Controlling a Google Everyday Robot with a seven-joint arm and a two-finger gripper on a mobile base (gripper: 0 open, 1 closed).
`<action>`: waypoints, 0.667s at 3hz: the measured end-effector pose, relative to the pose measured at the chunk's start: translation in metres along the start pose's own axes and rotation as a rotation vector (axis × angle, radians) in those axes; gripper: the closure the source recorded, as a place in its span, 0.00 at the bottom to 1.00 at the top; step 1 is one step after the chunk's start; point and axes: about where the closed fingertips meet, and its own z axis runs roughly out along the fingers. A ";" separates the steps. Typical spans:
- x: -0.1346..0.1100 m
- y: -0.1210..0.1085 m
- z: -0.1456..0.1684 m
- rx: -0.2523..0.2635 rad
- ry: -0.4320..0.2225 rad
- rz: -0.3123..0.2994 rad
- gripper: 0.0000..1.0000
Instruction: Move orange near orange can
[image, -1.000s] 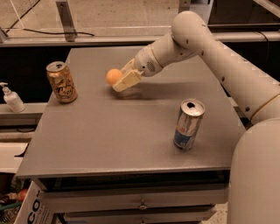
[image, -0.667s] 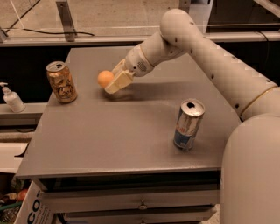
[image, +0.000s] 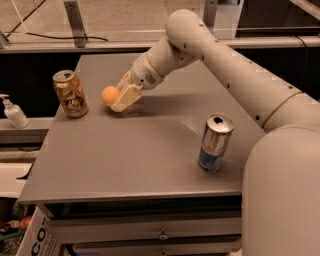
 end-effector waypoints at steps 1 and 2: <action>-0.004 0.004 0.013 -0.019 0.014 -0.018 1.00; -0.011 0.007 0.024 -0.033 0.017 -0.034 1.00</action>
Offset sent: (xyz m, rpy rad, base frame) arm -0.0118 0.0347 -0.0059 -0.0219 -0.0154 0.0644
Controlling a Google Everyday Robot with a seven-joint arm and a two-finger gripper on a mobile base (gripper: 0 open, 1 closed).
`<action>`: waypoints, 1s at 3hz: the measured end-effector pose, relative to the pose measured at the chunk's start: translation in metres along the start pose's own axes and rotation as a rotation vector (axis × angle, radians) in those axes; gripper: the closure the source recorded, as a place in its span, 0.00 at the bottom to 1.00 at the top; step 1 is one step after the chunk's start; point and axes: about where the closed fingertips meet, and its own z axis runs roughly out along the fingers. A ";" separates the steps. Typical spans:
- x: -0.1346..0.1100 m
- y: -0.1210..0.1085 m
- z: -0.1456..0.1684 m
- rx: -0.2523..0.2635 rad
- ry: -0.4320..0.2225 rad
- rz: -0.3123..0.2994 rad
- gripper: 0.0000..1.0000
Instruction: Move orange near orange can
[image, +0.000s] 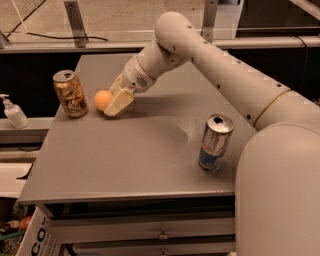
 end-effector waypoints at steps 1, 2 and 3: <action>-0.004 0.000 0.006 -0.005 -0.001 -0.006 1.00; -0.010 -0.001 0.012 -0.007 -0.002 -0.005 0.82; -0.012 -0.001 0.016 -0.009 -0.001 -0.003 0.58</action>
Offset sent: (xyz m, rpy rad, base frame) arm 0.0014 0.0212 0.0039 0.0050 -0.0042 0.0008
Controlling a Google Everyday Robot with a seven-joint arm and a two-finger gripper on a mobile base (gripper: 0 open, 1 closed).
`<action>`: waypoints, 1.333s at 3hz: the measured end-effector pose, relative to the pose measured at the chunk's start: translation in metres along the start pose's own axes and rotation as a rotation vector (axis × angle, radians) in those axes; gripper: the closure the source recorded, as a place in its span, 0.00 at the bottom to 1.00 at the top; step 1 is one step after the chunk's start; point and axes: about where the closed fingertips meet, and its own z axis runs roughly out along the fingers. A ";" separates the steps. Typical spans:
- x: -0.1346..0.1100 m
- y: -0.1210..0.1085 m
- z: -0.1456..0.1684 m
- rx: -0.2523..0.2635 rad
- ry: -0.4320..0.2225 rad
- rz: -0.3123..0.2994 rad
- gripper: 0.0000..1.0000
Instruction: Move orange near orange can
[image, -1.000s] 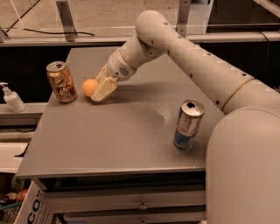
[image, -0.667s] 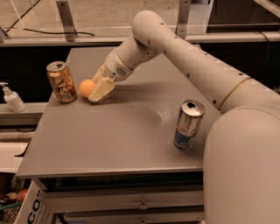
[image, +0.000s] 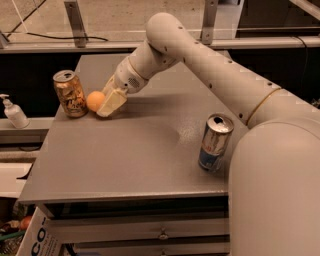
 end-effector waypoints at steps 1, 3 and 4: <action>-0.002 0.000 0.002 -0.002 0.001 0.001 0.36; -0.001 0.001 0.002 -0.003 0.003 0.008 0.00; -0.001 0.001 0.002 -0.002 0.003 0.010 0.00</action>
Offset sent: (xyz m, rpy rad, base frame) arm 0.0009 -0.0023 0.0029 -0.0015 0.0030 -0.0134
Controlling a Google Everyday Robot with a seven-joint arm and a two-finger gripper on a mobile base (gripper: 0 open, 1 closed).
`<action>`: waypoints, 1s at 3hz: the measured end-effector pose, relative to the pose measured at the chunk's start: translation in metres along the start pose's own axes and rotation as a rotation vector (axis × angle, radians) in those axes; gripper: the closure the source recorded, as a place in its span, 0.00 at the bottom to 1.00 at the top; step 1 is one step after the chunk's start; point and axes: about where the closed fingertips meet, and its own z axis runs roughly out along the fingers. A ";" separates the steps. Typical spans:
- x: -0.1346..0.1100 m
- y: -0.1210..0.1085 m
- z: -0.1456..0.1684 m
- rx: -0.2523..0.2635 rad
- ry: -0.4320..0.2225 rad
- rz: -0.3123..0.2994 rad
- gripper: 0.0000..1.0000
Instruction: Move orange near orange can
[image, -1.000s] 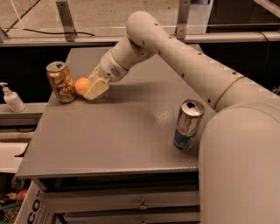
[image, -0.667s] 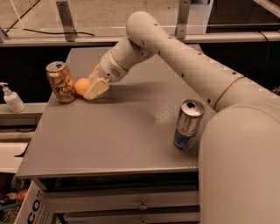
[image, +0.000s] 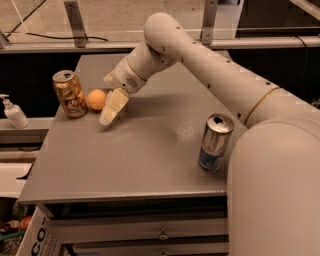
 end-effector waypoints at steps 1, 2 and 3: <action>0.004 -0.008 -0.022 0.030 -0.014 0.020 0.00; 0.007 -0.023 -0.061 0.091 -0.019 0.026 0.00; 0.008 -0.037 -0.104 0.161 -0.022 0.019 0.00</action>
Offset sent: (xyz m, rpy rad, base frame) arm 0.0539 -0.0903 0.0719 0.0406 -0.0924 -0.1571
